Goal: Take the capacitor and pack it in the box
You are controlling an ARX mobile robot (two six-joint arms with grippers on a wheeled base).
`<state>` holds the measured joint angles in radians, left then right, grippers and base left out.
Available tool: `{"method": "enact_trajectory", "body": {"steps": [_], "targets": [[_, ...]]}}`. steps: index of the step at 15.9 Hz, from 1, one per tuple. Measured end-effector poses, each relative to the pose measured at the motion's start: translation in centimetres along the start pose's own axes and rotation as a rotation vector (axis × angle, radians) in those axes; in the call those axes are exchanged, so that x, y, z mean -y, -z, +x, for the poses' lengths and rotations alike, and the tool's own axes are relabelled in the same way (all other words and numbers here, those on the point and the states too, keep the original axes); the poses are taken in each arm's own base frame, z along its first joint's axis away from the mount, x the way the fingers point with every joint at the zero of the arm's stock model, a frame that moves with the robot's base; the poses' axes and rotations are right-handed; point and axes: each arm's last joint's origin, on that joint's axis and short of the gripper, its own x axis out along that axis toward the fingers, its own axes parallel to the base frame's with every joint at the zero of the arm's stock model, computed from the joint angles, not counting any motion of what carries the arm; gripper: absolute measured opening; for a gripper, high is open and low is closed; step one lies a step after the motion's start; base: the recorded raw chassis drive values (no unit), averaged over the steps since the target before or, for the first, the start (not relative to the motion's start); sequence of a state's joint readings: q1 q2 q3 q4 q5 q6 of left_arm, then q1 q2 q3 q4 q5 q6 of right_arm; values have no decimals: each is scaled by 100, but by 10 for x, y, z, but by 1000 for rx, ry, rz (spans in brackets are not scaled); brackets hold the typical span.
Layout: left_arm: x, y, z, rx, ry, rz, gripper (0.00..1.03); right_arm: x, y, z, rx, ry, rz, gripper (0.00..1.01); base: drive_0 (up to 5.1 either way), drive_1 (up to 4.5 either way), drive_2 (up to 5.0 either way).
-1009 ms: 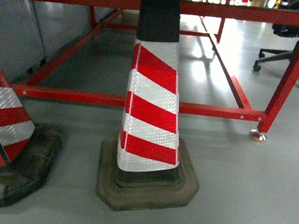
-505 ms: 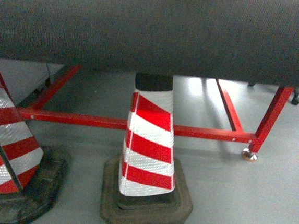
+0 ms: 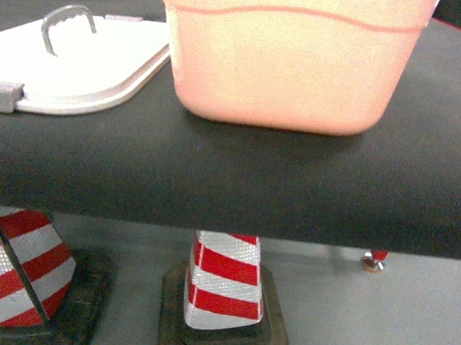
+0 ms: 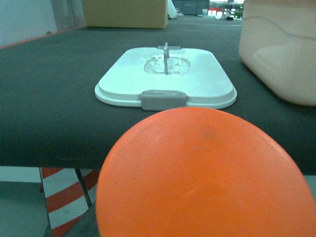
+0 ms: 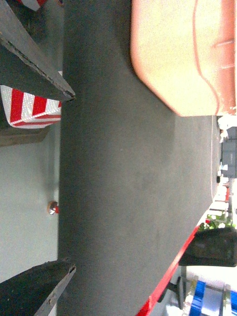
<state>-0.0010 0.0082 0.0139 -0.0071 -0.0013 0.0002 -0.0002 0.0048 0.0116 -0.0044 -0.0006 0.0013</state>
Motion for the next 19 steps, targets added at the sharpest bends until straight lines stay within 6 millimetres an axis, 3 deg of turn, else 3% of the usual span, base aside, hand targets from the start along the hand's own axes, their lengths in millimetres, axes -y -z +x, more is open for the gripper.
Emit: {"method": "enact_trajectory", "body": {"steps": [15,19], "targets": [[0,0,0,1,1,0,43,0,0,0,-1,0,2,98,-6,382,-394],[0,0,0,2,1,0,43,0,0,0,-1,0,2,98,0,0,0]]}}
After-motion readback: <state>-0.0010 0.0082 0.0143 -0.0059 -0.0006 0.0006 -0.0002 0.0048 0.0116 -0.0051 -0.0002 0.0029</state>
